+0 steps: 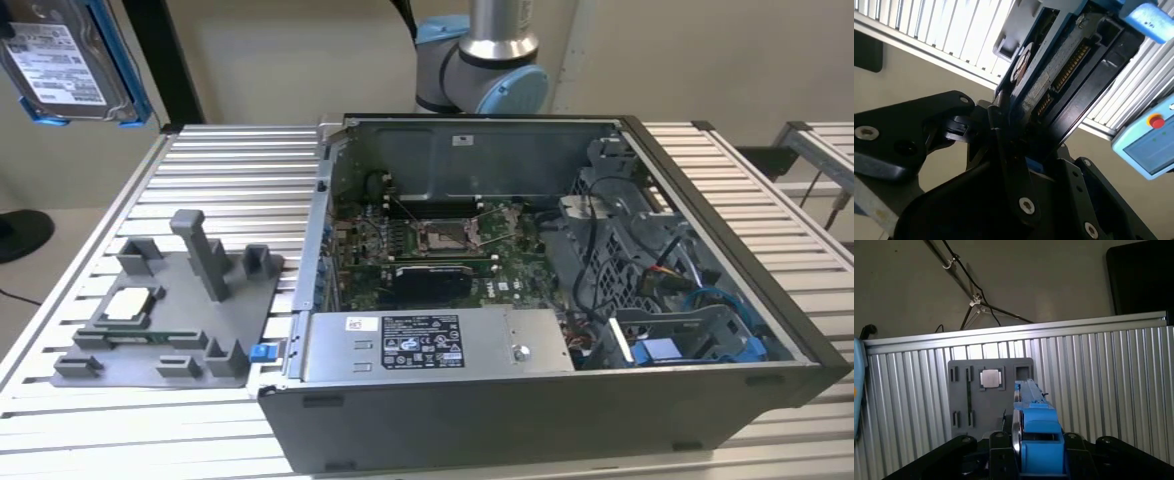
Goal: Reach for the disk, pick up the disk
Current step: 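Pick up the disk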
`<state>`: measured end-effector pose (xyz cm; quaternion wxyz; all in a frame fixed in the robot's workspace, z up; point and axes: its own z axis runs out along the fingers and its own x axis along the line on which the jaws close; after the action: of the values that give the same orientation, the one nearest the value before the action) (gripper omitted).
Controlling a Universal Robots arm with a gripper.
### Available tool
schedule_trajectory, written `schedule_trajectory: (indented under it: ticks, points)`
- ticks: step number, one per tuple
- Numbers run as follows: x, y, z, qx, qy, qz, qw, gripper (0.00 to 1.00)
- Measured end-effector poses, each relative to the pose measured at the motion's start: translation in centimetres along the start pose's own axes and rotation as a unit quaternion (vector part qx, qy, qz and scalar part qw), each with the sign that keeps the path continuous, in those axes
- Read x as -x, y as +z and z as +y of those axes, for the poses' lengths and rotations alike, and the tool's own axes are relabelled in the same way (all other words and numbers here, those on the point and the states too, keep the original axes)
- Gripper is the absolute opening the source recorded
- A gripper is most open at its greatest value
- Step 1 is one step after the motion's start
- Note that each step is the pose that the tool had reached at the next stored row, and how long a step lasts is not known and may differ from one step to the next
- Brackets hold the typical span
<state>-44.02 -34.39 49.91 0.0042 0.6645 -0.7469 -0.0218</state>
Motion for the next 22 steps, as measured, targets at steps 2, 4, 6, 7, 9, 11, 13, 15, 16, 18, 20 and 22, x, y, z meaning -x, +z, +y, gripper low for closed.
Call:
schedule_trajectory:
  ticks: [2, 4, 6, 7, 9, 11, 13, 15, 16, 18, 20, 22]
  points:
    - [0.00, -0.02, 0.00, 0.0001, 0.000, 0.0001, 1.0000, 0.00]
    - [0.00, -0.11, 0.01, 0.0001, 0.000, 0.0001, 1.0000, 0.00]
    - [0.00, -0.12, 0.00, 0.0001, 0.000, 0.0000, 1.0000, 0.00]
    - [0.00, -0.13, 0.00, 0.0001, 0.000, 0.0001, 1.0000, 0.00]
    - [0.00, -0.14, 0.01, 0.0001, 0.000, 0.0001, 1.0000, 0.00]
    - [0.00, -0.14, 0.00, 0.0000, 0.000, 0.0000, 1.0000, 0.00]
    - [0.01, -0.16, -0.07, 0.0001, 0.000, 0.0001, 1.0000, 0.00]
    - [0.03, -0.18, -0.20, 0.0001, 0.000, 0.0001, 1.0000, 0.00]
    - [0.04, -0.19, -0.30, 0.0001, 0.000, 0.0001, 1.0000, 0.00]
    - [0.07, -0.20, -0.53, 0.0000, 0.000, 0.0000, 1.0000, 0.00]
    - [0.10, -0.22, -0.84, 0.0001, 0.000, 0.0000, 1.0000, 0.00]
    - [0.14, -0.23, -1.17, 0.0001, 0.000, 0.0001, 1.0000, 0.00]
